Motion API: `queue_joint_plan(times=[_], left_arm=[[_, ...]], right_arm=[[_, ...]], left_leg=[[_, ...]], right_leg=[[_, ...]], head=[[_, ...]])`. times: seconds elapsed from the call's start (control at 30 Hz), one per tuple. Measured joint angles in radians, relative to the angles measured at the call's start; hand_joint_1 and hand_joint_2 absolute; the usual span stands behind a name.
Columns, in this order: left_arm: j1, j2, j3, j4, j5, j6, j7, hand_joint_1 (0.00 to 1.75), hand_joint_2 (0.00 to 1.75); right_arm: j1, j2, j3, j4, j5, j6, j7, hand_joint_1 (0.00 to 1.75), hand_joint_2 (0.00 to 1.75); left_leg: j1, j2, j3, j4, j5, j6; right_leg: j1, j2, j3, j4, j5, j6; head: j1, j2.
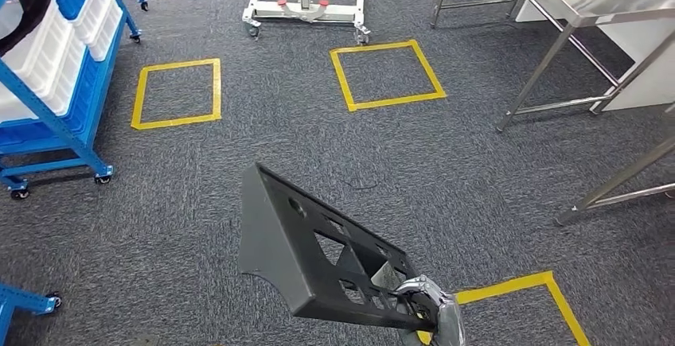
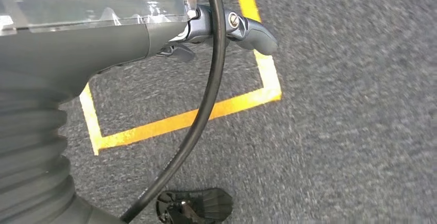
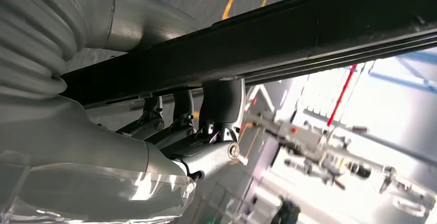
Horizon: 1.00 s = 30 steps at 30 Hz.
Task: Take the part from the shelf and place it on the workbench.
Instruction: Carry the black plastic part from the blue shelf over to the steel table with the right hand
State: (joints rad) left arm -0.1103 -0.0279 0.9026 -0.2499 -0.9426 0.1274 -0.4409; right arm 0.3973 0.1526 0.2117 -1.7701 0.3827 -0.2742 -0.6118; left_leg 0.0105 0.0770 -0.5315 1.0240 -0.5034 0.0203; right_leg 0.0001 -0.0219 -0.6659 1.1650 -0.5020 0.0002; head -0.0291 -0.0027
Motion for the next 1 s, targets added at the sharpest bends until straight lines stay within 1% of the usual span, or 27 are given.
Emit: queue_joint_plan(times=[0.07, 0.1, 0.17, 0.2, 0.23, 0.27, 0.3, 0.33, 0.37, 0.4, 0.43, 0.47, 0.5, 0.53, 0.57, 0.6, 0.63, 0.67, 0.7, 0.77, 0.8, 0.83, 0.87, 0.9, 0.93, 0.97, 1.0], left_arm=[[0.001, -0.002, 0.0, 0.0, 0.001, 0.0, 0.0, 0.0, 1.75], [0.001, -0.003, 0.001, 0.0, 0.001, 0.0, 0.0, 0.0, 1.75], [0.0, -0.005, 0.002, 0.0, 0.002, 0.0, 0.0, 0.0, 1.75], [-0.002, -0.006, 0.003, 0.0, 0.002, 0.0, -0.001, 0.0, 1.75], [-0.003, -0.008, 0.003, 0.0, 0.001, 0.0, -0.001, 0.0, 1.75], [-0.003, -0.008, 0.004, 0.0, 0.001, -0.001, -0.002, 0.0, 1.75], [-0.002, -0.007, 0.006, 0.0, 0.001, -0.001, -0.002, 0.0, 1.75], [0.001, -0.007, 0.008, 0.0, 0.001, -0.001, -0.002, 0.0, 1.75], [0.004, -0.006, 0.01, 0.0, 0.0, -0.001, -0.002, 0.0, 1.75], [0.006, -0.006, 0.012, 0.0, 0.0, -0.001, -0.002, 0.0, 1.75], [0.006, -0.006, 0.012, 0.0, -0.002, -0.001, -0.002, 0.0, 1.75], [0.006, -0.006, 0.013, 0.0, -0.005, -0.001, -0.002, 0.0, 1.75], [0.004, -0.005, 0.013, 0.0, -0.009, 0.0, -0.002, 0.0, 1.75], [0.003, -0.005, 0.013, 0.0, -0.013, 0.0, -0.001, 0.0, 1.75], [0.002, -0.005, 0.013, 0.0, -0.017, 0.0, -0.001, 0.0, 1.75], [0.001, -0.004, 0.013, 0.0, -0.02, 0.0, -0.001, 0.0, 1.75], [0.0, -0.004, 0.013, 0.0, -0.021, 0.0, 0.0, 0.0, 1.75], [-0.001, -0.005, 0.013, 0.0, -0.021, 0.0, 0.0, 0.0, 1.75], [-0.004, -0.005, 0.013, 0.0, -0.02, 0.0, 0.0, 0.0, 1.75], [-0.008, -0.006, 0.013, 0.0, -0.019, -0.001, 0.0, 0.0, 1.75], [-0.008, -0.006, 0.013, 0.0, -0.018, -0.002, 0.001, 0.0, 1.75], [-0.006, -0.006, 0.014, 0.0, -0.018, -0.003, 0.001, 0.0, 1.75], [-0.004, -0.006, 0.015, 0.0, -0.017, -0.003, 0.002, 0.0, 1.75], [-0.003, -0.006, 0.016, 0.0, -0.017, -0.003, 0.002, 0.0, 1.75], [-0.004, -0.006, 0.016, 0.0, -0.017, -0.003, 0.002, 0.0, 1.75], [-0.005, -0.006, 0.016, 0.0, -0.017, -0.003, 0.003, 0.0, 1.75], [-0.006, -0.006, 0.016, 0.0, -0.017, -0.003, 0.003, 0.0, 1.75]], right_arm=[[0.001, 0.0, 0.0, -0.002, 0.006, -0.012, -0.001, 1.75, 1.75], [0.002, 0.0, 0.0, -0.004, 0.008, -0.017, -0.001, 1.75, 1.75], [0.007, 0.0, 0.0, -0.009, 0.012, -0.024, -0.002, 1.75, 1.75], [0.011, 0.0, 0.0, -0.01, 0.014, -0.027, -0.002, 1.75, 1.75], [0.013, 0.0, 0.001, -0.012, 0.016, -0.03, -0.002, 1.75, 1.75], [0.013, 0.0, 0.003, -0.013, 0.018, -0.032, -0.002, 1.75, 1.75], [0.013, 0.0, 0.004, -0.013, 0.019, -0.034, -0.002, 1.75, 1.75], [0.011, 0.0, 0.006, -0.014, 0.019, -0.034, -0.002, 1.75, 1.75], [0.011, 0.0, 0.007, -0.013, 0.019, -0.034, -0.001, 1.75, 1.75], [0.012, 0.0, 0.007, -0.013, 0.019, -0.034, 0.0, 1.75, 1.75], [0.013, 0.0, 0.007, -0.013, 0.019, -0.034, 0.002, 1.75, 1.75], [0.013, 0.0, 0.007, -0.013, 0.019, -0.034, 0.004, 1.75, 1.75], [0.013, 0.0, 0.008, -0.012, 0.019, -0.034, 0.005, 1.75, 1.75], [0.011, 0.0, 0.008, -0.011, 0.019, -0.034, 0.007, 1.75, 1.75], [0.01, 0.0, 0.008, -0.01, 0.02, -0.035, 0.008, 1.75, 1.75], [0.009, 0.0, 0.009, -0.009, 0.02, -0.035, 0.008, 1.75, 1.75], [0.008, -0.001, 0.01, -0.008, 0.021, -0.035, 0.009, 1.75, 1.75], [0.008, -0.001, 0.011, -0.007, 0.021, -0.035, 0.01, 1.75, 1.75], [0.009, -0.001, 0.012, -0.007, 0.022, -0.035, 0.01, 1.75, 1.75], [0.006, -0.003, 0.012, -0.007, 0.022, -0.035, 0.011, 1.75, 1.75], [0.003, -0.005, 0.013, -0.007, 0.022, -0.035, 0.011, 1.75, 1.75], [0.0, -0.006, 0.013, -0.007, 0.023, -0.035, 0.012, 1.75, 1.75], [-0.002, -0.008, 0.014, -0.007, 0.023, -0.035, 0.013, 1.75, 1.75], [-0.003, -0.009, 0.014, -0.006, 0.023, -0.035, 0.014, 1.75, 1.75], [-0.003, -0.011, 0.014, -0.006, 0.023, -0.035, 0.014, 1.75, 1.75], [-0.003, -0.012, 0.014, -0.005, 0.023, -0.035, 0.015, 1.75, 1.75], [-0.003, -0.013, 0.014, -0.005, 0.023, -0.035, 0.015, 1.75, 1.75]], left_leg=[[-0.003, 0.021, 0.008, -0.001, -0.007, -0.008], [-0.003, 0.031, 0.011, -0.002, -0.01, -0.012], [-0.004, 0.052, 0.021, -0.008, -0.013, -0.022], [-0.003, 0.049, 0.026, -0.008, -0.018, -0.027], [-0.002, 0.031, 0.025, 0.007, -0.031, -0.031], [-0.001, 0.002, 0.012, 0.043, -0.054, -0.034], [0.002, -0.032, -0.013, 0.099, -0.085, -0.036], [0.003, -0.055, -0.047, 0.165, -0.116, -0.038], [0.003, -0.066, -0.078, 0.223, -0.135, -0.04], [0.003, -0.07, -0.098, 0.254, -0.137, -0.042], [0.004, -0.072, -0.101, 0.248, -0.117, -0.043], [0.005, -0.076, -0.087, 0.205, -0.08, -0.044], [0.007, -0.09, -0.06, 0.139, -0.041, -0.044], [0.009, -0.116, -0.035, 0.078, -0.015, -0.044], [0.01, -0.138, -0.018, 0.035, -0.001, -0.042], [0.01, -0.154, -0.01, 0.014, -0.001, -0.039], [0.008, -0.158, -0.009, 0.011, -0.004, -0.034], [0.008, -0.146, -0.008, 0.009, -0.001, -0.028], [0.008, -0.133, -0.006, 0.005, 0.002, -0.021], [0.01, -0.107, -0.002, -0.005, 0.008, -0.008], [0.009, -0.093, -0.001, -0.008, 0.009, -0.004], [0.008, -0.078, 0.0, -0.009, 0.008, -0.002], [0.007, -0.062, 0.001, -0.009, 0.006, -0.002], [0.006, -0.046, 0.002, -0.008, 0.003, -0.001], [0.006, -0.031, 0.004, -0.008, 0.0, -0.002], [0.006, -0.017, 0.008, -0.008, -0.003, -0.003], [0.006, -0.004, 0.014, -0.009, -0.008, -0.005]], right_leg=[[0.013, -0.037, 0.058, -0.109, 0.031, -0.012], [0.019, -0.046, 0.068, -0.131, 0.031, -0.017], [0.023, -0.026, 0.071, -0.14, 0.031, -0.025], [0.02, -0.015, 0.077, -0.149, 0.035, -0.03], [0.016, -0.004, 0.085, -0.159, 0.039, -0.035], [0.012, 0.008, 0.092, -0.169, 0.043, -0.041], [0.009, 0.02, 0.096, -0.172, 0.045, -0.045], [0.008, 0.034, 0.096, -0.172, 0.045, -0.048], [0.008, 0.048, 0.095, -0.17, 0.043, -0.05], [0.008, 0.064, 0.095, -0.167, 0.042, -0.049], [0.007, 0.08, 0.095, -0.163, 0.04, -0.048], [0.006, 0.095, 0.095, -0.158, 0.037, -0.045], [0.005, 0.11, 0.095, -0.15, 0.033, -0.041], [0.004, 0.123, 0.092, -0.142, 0.029, -0.036], [0.003, 0.135, 0.088, -0.134, 0.026, -0.031], [0.001, 0.147, 0.082, -0.129, 0.024, -0.025], [0.0, 0.158, 0.077, -0.128, 0.026, -0.019], [-0.002, 0.169, 0.072, -0.129, 0.029, -0.012], [-0.002, 0.163, 0.069, -0.126, 0.028, -0.007], [0.002, 0.107, 0.047, -0.084, 0.002, 0.002], [0.002, 0.069, 0.023, -0.036, -0.025, 0.005], [0.001, 0.044, -0.01, 0.026, -0.055, 0.009], [-0.002, 0.033, -0.043, 0.087, -0.078, 0.013], [-0.005, 0.029, -0.066, 0.126, -0.086, 0.015], [-0.006, 0.026, -0.072, 0.133, -0.076, 0.016], [-0.007, 0.021, -0.055, 0.098, -0.047, 0.015], [-0.006, 0.008, -0.02, 0.031, -0.009, 0.012]], head=[[0.0, 0.0], [0.0, 0.0], [0.0, 0.0], [0.0, 0.0], [0.0, 0.0], [0.0, 0.0], [0.0, 0.0], [0.0, 0.0], [0.0, 0.0], [0.0, 0.0], [0.0, 0.0], [0.0, 0.0], [0.0, 0.0], [0.0, 0.0], [0.0, 0.0], [0.0, 0.0], [0.0, 0.0], [0.0, 0.0], [0.0, 0.0], [0.0, 0.0], [0.0, 0.0], [0.0, 0.0], [0.0, 0.0], [0.0, 0.0], [0.0, 0.0], [0.0, 0.0], [0.0, 0.0]])
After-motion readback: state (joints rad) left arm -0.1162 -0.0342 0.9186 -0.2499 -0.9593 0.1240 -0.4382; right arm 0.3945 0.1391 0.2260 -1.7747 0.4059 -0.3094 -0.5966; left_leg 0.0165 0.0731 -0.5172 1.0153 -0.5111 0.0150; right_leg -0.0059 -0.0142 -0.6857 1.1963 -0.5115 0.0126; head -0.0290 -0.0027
